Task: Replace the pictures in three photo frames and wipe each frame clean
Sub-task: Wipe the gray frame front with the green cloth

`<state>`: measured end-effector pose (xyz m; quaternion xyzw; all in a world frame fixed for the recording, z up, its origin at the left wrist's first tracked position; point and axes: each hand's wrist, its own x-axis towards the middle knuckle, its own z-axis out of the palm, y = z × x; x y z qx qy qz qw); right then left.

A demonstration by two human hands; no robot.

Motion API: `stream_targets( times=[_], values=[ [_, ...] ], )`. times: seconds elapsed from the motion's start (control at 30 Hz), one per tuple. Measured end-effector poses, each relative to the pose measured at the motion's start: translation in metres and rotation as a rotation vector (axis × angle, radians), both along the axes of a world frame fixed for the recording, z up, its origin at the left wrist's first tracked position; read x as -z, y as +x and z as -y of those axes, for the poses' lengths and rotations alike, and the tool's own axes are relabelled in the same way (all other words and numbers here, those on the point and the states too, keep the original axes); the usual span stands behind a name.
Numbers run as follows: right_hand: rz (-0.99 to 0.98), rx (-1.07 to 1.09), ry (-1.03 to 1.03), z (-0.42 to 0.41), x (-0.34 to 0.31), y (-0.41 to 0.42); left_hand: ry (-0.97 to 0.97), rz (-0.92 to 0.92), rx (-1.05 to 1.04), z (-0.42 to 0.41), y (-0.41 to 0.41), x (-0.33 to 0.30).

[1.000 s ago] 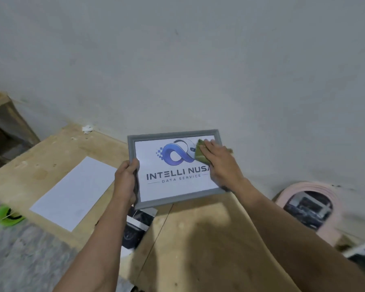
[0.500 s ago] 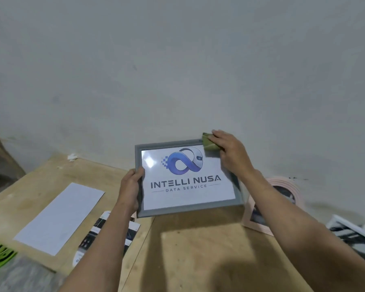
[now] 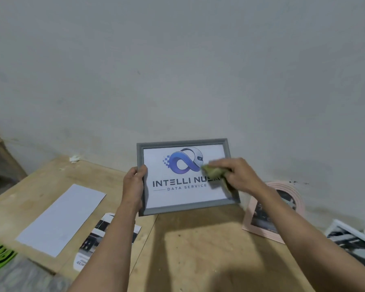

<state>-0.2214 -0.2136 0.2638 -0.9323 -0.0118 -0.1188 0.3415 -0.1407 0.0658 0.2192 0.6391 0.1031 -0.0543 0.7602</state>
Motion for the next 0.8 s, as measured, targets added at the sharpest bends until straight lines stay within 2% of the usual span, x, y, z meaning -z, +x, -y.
stream_targets(
  times=[0.07,0.13,0.2,0.3,0.43,0.53,0.6,0.7,0.77,0.8],
  values=[
    [0.231,0.076,0.021,0.006,-0.027,0.027,-0.001,0.003,0.029,0.006,-0.001,-0.002],
    [0.297,0.049,-0.034,0.008,-0.037,0.05,-0.03,0.019,0.052,0.012,-0.002,-0.007],
    [0.271,-0.025,-0.105,-0.002,-0.025,0.057,-0.057,0.048,0.048,0.013,0.0,-0.015],
    [0.244,-0.111,-0.18,-0.016,0.026,0.038,-0.054,0.077,-0.003,0.005,0.01,-0.022],
    [0.104,-0.268,-0.17,-0.027,0.074,0.01,-0.068,0.065,-0.064,-0.008,0.02,-0.02],
    [-0.064,-0.288,-0.075,-0.034,0.058,0.0,-0.054,0.04,-0.064,-0.012,0.023,-0.017],
    [-0.106,-0.211,0.026,-0.035,0.025,0.007,-0.06,0.016,-0.049,-0.012,0.026,-0.016],
    [0.165,-0.031,0.085,-0.03,-0.025,0.043,-0.067,0.011,0.008,-0.006,0.026,-0.017],
    [0.315,-0.016,-0.008,-0.029,-0.038,0.068,-0.069,0.027,0.061,0.003,0.023,-0.02],
    [0.324,-0.042,-0.054,-0.031,-0.037,0.076,-0.078,0.036,0.071,0.006,0.022,-0.023]
  ],
)
